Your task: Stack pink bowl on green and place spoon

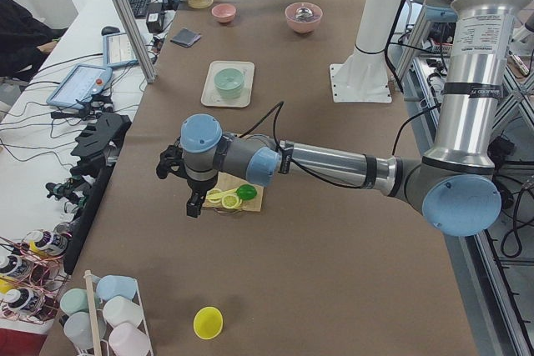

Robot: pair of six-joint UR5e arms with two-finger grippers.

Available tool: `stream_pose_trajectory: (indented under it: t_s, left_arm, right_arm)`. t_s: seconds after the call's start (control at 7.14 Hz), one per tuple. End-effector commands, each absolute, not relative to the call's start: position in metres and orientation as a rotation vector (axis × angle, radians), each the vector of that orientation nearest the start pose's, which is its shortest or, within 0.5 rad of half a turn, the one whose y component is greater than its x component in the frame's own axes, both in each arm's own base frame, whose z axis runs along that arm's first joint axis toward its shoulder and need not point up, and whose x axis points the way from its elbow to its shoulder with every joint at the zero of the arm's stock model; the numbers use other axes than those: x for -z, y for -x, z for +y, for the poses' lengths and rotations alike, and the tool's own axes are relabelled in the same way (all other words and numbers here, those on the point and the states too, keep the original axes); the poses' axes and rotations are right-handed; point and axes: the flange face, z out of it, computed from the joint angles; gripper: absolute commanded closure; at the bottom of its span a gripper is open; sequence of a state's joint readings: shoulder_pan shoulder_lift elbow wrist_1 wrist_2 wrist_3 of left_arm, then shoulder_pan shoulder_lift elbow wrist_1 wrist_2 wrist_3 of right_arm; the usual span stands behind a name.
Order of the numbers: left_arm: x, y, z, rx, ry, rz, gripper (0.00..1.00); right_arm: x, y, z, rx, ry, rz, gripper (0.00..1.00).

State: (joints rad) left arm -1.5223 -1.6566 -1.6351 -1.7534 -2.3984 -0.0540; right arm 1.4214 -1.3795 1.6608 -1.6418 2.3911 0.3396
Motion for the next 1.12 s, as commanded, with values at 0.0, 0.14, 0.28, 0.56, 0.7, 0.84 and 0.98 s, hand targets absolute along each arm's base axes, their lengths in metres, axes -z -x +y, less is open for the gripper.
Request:
stream_pose_trajectory:
  t_s: [0.0,0.14,0.28,0.56,0.7,0.84,0.98]
  left_arm:
    - [-0.550,0.030,-0.542,-0.144,-0.278,0.866,0.02]
    - [-0.549,0.030,-0.542,-0.147,-0.280,0.866,0.02]
    - [-0.549,0.030,-0.542,-0.147,-0.280,0.866,0.02]
    - [-0.550,0.026,-0.541,-0.152,-0.278,0.867,0.02]
    - [-0.549,0.026,-0.541,-0.152,-0.280,0.867,0.02]
    - [-0.551,0.026,-0.541,-0.149,-0.275,0.868,0.02]
    - [-0.552,0.026,-0.541,-0.150,-0.273,0.868,0.02]
  right_arm:
    - [-0.541,0.067,-0.600,-0.141,-0.018,-0.858,0.00]
    - [-0.564,0.098,-0.608,-0.180,-0.052,-0.868,0.00]
    - [-0.572,0.127,-0.621,-0.215,-0.070,-0.851,0.00]
    - [-0.569,0.153,-0.653,-0.211,-0.074,-0.821,0.00]
    - [-0.577,0.161,-0.654,-0.211,-0.068,-0.797,0.00]
    - [-0.575,0.175,-0.655,-0.202,-0.060,-0.795,0.00]
    - [-0.578,0.182,-0.654,-0.196,-0.056,-0.784,0.00]
